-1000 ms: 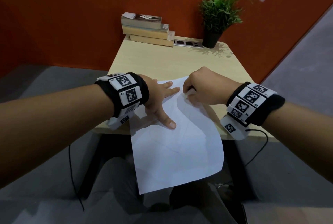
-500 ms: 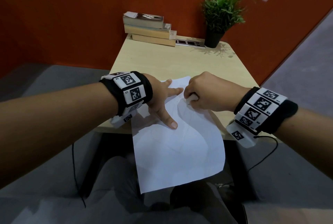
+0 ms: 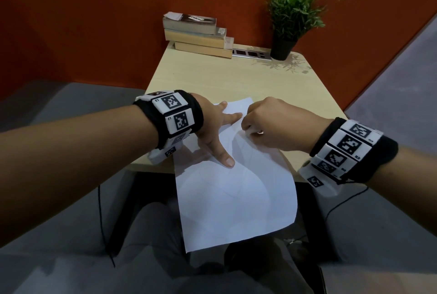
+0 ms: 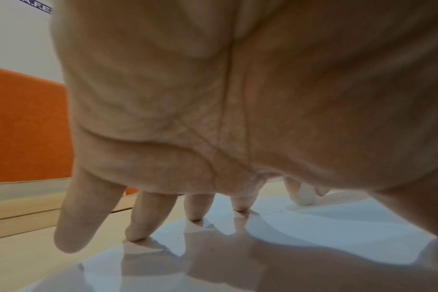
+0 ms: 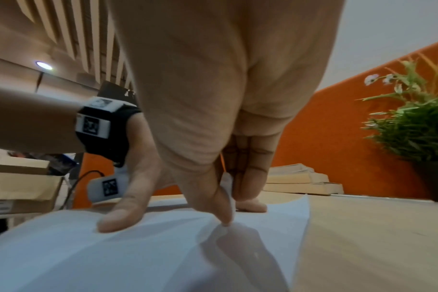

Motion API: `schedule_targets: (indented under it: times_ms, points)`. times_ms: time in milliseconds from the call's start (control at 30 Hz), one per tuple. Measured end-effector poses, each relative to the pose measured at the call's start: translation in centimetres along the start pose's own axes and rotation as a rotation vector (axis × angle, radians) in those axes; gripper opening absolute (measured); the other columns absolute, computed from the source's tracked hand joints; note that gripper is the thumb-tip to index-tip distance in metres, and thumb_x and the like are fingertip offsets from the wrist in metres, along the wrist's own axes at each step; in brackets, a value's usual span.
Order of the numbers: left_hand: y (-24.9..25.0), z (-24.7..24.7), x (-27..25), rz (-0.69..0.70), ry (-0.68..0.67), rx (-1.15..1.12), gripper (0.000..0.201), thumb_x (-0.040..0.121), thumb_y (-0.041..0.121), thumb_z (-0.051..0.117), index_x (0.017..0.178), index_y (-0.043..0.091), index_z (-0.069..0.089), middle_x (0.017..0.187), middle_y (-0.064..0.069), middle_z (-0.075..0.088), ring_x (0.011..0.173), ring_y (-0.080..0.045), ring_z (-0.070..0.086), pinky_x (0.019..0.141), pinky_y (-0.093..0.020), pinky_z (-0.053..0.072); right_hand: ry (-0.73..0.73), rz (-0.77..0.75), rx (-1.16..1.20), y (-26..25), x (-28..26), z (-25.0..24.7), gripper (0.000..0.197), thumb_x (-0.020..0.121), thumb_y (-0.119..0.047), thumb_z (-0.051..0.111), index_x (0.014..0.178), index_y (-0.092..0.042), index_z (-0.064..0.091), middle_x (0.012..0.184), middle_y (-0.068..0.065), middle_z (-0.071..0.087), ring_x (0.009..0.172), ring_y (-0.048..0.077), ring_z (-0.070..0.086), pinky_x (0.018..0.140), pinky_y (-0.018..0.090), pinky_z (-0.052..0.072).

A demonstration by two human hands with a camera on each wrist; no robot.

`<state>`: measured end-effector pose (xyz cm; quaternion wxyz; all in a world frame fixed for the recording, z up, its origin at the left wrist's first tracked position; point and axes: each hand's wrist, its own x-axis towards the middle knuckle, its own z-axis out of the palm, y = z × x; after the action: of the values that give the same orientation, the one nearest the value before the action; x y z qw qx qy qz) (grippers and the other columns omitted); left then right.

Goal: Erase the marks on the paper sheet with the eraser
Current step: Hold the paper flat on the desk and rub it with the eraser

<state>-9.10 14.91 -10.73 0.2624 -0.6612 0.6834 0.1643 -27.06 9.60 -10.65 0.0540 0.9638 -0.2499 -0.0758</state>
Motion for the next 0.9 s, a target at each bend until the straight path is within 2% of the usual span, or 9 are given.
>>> schedule_targets:
  times_ms: [100, 200, 233, 367, 533, 700, 767, 833, 900]
  points:
    - [0.1, -0.1, -0.1, 0.001, 0.008, 0.004, 0.138, 0.056, 0.098, 0.061, 0.155, 0.054, -0.023, 0.170, 0.006, -0.026, 0.160, -0.035, 0.006, 0.122, -0.057, 0.020, -0.014, -0.033, 0.017, -0.2, -0.4, 0.0, 0.020, 0.095, -0.016, 0.057, 0.075, -0.016, 0.056, 0.082, 0.004, 0.056, 0.076, 0.030, 0.058, 0.067, 0.045, 0.052]
    - [0.2, -0.1, -0.3, -0.004, 0.004, -0.002, 0.137, 0.057, 0.098, 0.061, 0.155, 0.054, -0.025, 0.170, 0.006, -0.027, 0.160, -0.034, 0.005, 0.123, -0.056, 0.019, -0.013, 0.007, -0.019, 0.3, -0.1, -0.4, 0.017, 0.094, -0.018, 0.058, 0.083, -0.011, 0.067, 0.084, 0.008, 0.063, 0.080, 0.030, 0.062, 0.072, 0.046, 0.055]
    - [0.2, -0.1, -0.3, -0.004, 0.003, -0.003, 0.137, 0.058, 0.097, 0.062, 0.155, 0.054, -0.025, 0.170, 0.006, -0.027, 0.160, -0.034, 0.005, 0.123, -0.056, 0.019, -0.010, 0.010, -0.020, 0.2, -0.2, -0.3, 0.017, 0.094, -0.018, 0.058, 0.081, -0.011, 0.067, 0.083, 0.007, 0.063, 0.079, 0.030, 0.062, 0.071, 0.046, 0.055]
    - [0.2, -0.1, -0.4, -0.002, 0.003, 0.001, 0.136, 0.058, 0.096, 0.062, 0.156, 0.054, -0.023, 0.170, 0.006, -0.027, 0.160, -0.035, 0.005, 0.122, -0.056, 0.020, -0.016, -0.054, 0.035, -1.0, -0.8, -0.1, 0.028, 0.091, -0.016, 0.060, 0.067, -0.017, 0.047, 0.077, 0.001, 0.051, 0.072, 0.030, 0.057, 0.065, 0.048, 0.052]
    - [0.2, -0.1, -0.4, -0.008, 0.001, 0.000, 0.137, 0.057, 0.097, 0.061, 0.155, 0.054, -0.025, 0.170, 0.007, -0.028, 0.160, -0.035, 0.005, 0.122, -0.057, 0.020, -0.009, 0.004, -0.013, 0.2, -0.4, -0.5, 0.016, 0.090, -0.017, 0.060, 0.077, -0.009, 0.065, 0.077, 0.009, 0.062, 0.075, 0.030, 0.061, 0.069, 0.048, 0.056]
    - [0.2, 0.0, -0.3, -0.003, -0.004, -0.005, 0.137, 0.057, 0.097, 0.063, 0.155, 0.054, -0.024, 0.170, 0.007, -0.028, 0.160, -0.035, 0.002, 0.122, -0.057, 0.018, -0.025, -0.064, 0.041, -1.2, -0.8, -0.2, 0.025, 0.088, -0.015, 0.059, 0.066, -0.015, 0.049, 0.073, 0.004, 0.053, 0.070, 0.030, 0.056, 0.063, 0.048, 0.051]
    - [0.2, -0.1, -0.3, -0.004, -0.002, -0.004, 0.137, 0.057, 0.097, 0.062, 0.155, 0.054, -0.024, 0.170, 0.007, -0.028, 0.160, -0.035, 0.003, 0.122, -0.058, 0.019, -0.039, -0.038, 0.019, -0.6, -0.4, -0.4, 0.017, 0.088, -0.017, 0.060, 0.071, -0.014, 0.060, 0.075, 0.007, 0.061, 0.072, 0.031, 0.059, 0.065, 0.047, 0.053]
    - [0.2, -0.2, -0.3, -0.006, 0.001, -0.004, 0.137, 0.057, 0.098, 0.061, 0.155, 0.055, -0.025, 0.170, 0.007, -0.027, 0.160, -0.035, 0.004, 0.122, -0.057, 0.019, -0.036, 0.020, -0.001, 0.2, -0.2, -0.6, 0.015, 0.089, -0.020, 0.060, 0.087, -0.014, 0.074, 0.083, 0.009, 0.071, 0.079, 0.029, 0.063, 0.071, 0.045, 0.056]
    - [0.2, -0.1, -0.3, -0.006, 0.005, 0.002, 0.137, 0.057, 0.097, 0.062, 0.154, 0.055, -0.025, 0.170, 0.007, -0.028, 0.160, -0.035, 0.004, 0.122, -0.057, 0.019, -0.031, 0.028, 0.011, 0.0, -0.3, -0.5, 0.016, 0.088, -0.021, 0.060, 0.088, -0.015, 0.075, 0.083, 0.008, 0.071, 0.078, 0.028, 0.063, 0.070, 0.046, 0.056]
